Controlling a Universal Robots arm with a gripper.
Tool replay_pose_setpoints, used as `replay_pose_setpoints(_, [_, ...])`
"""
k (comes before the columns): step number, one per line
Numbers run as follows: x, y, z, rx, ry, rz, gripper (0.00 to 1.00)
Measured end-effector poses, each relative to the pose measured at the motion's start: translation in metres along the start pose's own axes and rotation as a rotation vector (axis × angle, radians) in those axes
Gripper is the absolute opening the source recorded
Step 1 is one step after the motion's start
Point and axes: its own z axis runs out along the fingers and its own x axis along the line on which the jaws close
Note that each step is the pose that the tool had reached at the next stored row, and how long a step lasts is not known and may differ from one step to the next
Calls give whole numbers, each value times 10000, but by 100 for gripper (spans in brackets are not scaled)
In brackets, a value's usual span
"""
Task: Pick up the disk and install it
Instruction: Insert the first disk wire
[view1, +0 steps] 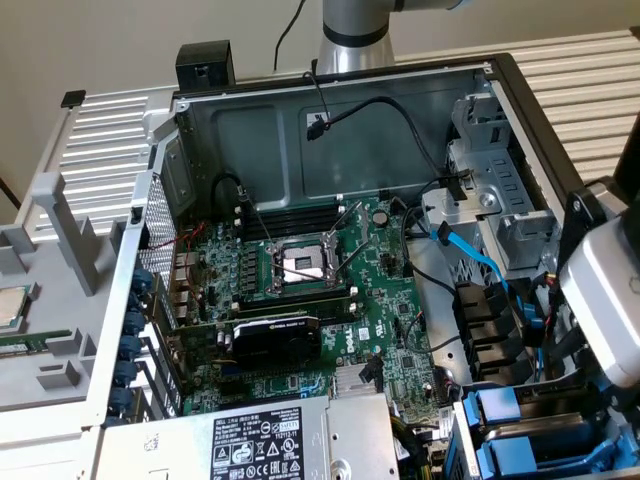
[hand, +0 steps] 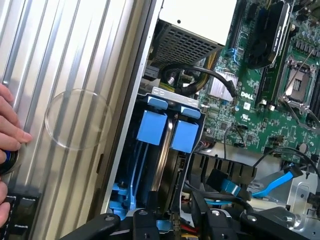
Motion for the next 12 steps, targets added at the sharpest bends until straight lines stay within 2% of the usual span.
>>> replay_pose_setpoints(4, [39,-18,-7,-33,-58,-21,40])
replay_pose_setpoints(6, [61,-18,-11,-72,-103,-15,40])
replay_pose_setpoints(7, [68,-18,-12,-104,-147,-9,40])
replay_pose_setpoints(11, [80,-20,-10,-233,-459,-7,40])
replay_pose_setpoints(12, [84,-25,-10,-237,-515,-13,40])
